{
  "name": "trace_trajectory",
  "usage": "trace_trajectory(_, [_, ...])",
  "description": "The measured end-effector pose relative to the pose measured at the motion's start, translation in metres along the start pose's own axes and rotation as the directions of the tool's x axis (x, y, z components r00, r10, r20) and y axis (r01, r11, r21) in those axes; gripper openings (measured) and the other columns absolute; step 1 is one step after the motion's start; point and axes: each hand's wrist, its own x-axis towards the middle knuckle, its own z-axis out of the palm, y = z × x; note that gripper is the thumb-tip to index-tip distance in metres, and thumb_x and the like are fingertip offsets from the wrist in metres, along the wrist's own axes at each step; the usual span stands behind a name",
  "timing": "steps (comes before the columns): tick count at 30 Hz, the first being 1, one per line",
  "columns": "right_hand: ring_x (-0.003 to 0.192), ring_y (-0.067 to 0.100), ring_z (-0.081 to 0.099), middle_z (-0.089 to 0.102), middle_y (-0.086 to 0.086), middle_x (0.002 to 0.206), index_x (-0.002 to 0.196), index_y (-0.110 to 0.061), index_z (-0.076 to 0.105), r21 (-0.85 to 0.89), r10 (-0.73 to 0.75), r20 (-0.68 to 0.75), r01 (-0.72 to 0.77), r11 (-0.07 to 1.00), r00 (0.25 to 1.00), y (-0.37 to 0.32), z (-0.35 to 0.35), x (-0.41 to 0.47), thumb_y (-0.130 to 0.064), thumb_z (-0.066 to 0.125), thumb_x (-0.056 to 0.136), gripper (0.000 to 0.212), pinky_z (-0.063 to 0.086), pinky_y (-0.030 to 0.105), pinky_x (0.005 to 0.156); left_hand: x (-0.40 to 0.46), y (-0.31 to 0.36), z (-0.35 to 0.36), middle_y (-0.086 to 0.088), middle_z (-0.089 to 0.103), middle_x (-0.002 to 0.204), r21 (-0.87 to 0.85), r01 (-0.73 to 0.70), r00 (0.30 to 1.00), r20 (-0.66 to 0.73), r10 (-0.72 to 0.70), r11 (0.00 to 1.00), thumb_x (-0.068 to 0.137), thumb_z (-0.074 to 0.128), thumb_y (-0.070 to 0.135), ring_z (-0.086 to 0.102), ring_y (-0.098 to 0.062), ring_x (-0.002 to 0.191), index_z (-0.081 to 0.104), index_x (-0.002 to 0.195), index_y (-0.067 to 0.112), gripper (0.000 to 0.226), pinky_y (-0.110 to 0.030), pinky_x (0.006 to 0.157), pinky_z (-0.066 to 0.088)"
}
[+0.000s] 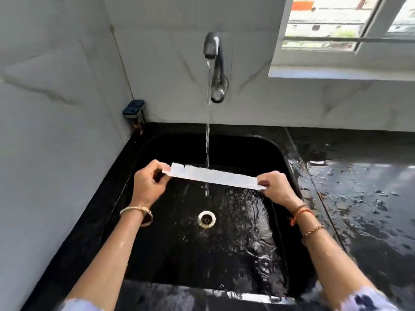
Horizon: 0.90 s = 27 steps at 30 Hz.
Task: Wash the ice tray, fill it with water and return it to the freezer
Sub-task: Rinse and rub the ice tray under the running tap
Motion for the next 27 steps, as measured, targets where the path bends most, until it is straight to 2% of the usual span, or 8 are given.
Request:
trace_trajectory(3, [0.062,0.018,0.047,0.041,0.0,0.048,0.042,-0.015,0.035,-0.09,0.012,0.148,0.002,0.996,0.989,-0.018,-0.023,0.039,0.011,0.047,0.068,0.039,0.03,0.025,0.054,0.017,-0.004,-0.006,0.007,0.063,0.075,0.009,0.019,1.0,-0.009,-0.019,1.0,0.072,0.074,-0.003,0.061,0.007,0.068,0.064,0.083,0.007,0.018,0.001,0.066,0.044])
trace_trajectory(7, [0.078,0.009,0.05,0.059,0.004,0.073,0.076,0.002,0.069,0.101,-0.043,0.08,0.034,0.994,0.996,-0.046,-0.054,0.099,0.014,0.051,0.07,0.023,0.037,0.013,0.057,0.037,-0.012,-0.018,0.015,0.059,0.073,-0.005,0.041,0.995,-0.087,-0.041,0.999,0.072,0.072,-0.006,0.057,0.02,0.068,0.064,0.083,0.006,0.018,0.002,0.064,0.043])
trace_trajectory(10, [0.082,0.017,0.056,0.063,0.01,0.091,0.102,0.005,0.066,0.401,0.088,-0.016,-0.075,0.913,0.996,-0.065,-0.065,0.149,0.012,0.052,0.077,0.029,0.049,0.025,0.073,0.055,-0.019,-0.024,0.011,0.06,0.073,-0.047,0.061,0.994,-0.09,-0.065,0.997,0.072,0.072,-0.008,0.058,0.019,0.065,0.056,0.072,0.02,0.032,0.002,0.064,0.044])
trace_trajectory(13, [0.069,0.02,0.058,0.06,0.014,0.087,0.106,0.01,0.06,0.601,0.274,-0.054,-0.188,0.777,0.96,-0.081,-0.065,0.199,-0.016,0.058,0.086,0.033,0.057,0.035,0.077,0.07,-0.026,-0.024,0.015,0.062,0.08,-0.021,0.026,0.999,-0.019,-0.027,0.999,0.069,0.071,-0.013,0.059,0.021,0.072,0.062,0.074,0.012,0.026,0.003,0.069,0.043])
trace_trajectory(16, [0.072,0.016,0.059,0.056,0.007,0.1,0.106,-0.003,0.055,0.632,0.296,0.104,-0.293,0.718,0.95,-0.097,-0.054,0.233,-0.055,0.06,0.079,0.058,0.054,0.024,0.06,0.076,-0.03,-0.015,0.011,0.066,0.082,-0.03,0.027,0.993,0.114,-0.023,0.999,0.068,0.07,-0.017,0.063,0.015,0.077,0.06,0.069,0.022,0.04,0.0,0.074,0.045])
trace_trajectory(18, [0.075,0.018,0.06,0.055,0.003,0.094,0.096,-0.014,0.056,0.649,0.273,0.168,-0.315,0.693,0.947,-0.108,-0.041,0.246,-0.057,0.061,0.076,0.049,0.053,0.022,0.054,0.076,-0.033,-0.004,0.006,0.068,0.081,-0.086,0.06,0.982,0.182,-0.043,0.994,0.068,0.067,-0.022,0.066,0.009,0.08,0.058,0.067,0.023,0.046,-0.005,0.074,0.049])
trace_trajectory(25, [0.045,0.006,0.055,0.048,0.001,0.069,0.077,-0.017,0.051,0.944,0.21,0.297,-0.319,0.083,0.932,-0.103,-0.02,0.259,-0.026,0.059,0.085,0.014,0.05,0.017,0.044,0.052,-0.04,0.025,0.005,0.071,0.077,-0.19,0.181,0.975,0.164,-0.151,0.965,0.07,0.066,-0.02,0.068,0.004,0.083,0.059,0.066,0.014,0.035,-0.007,0.071,0.051])
trace_trajectory(27, [0.053,0.007,0.053,0.048,0.002,0.069,0.078,-0.016,0.051,0.949,0.192,0.314,-0.313,-0.035,0.93,-0.102,-0.017,0.26,-0.022,0.057,0.085,0.011,0.052,0.017,0.046,0.048,-0.042,0.026,0.007,0.074,0.075,-0.236,0.22,0.973,0.125,-0.194,0.947,0.07,0.065,-0.021,0.069,0.001,0.082,0.057,0.066,0.012,0.033,-0.009,0.067,0.052])
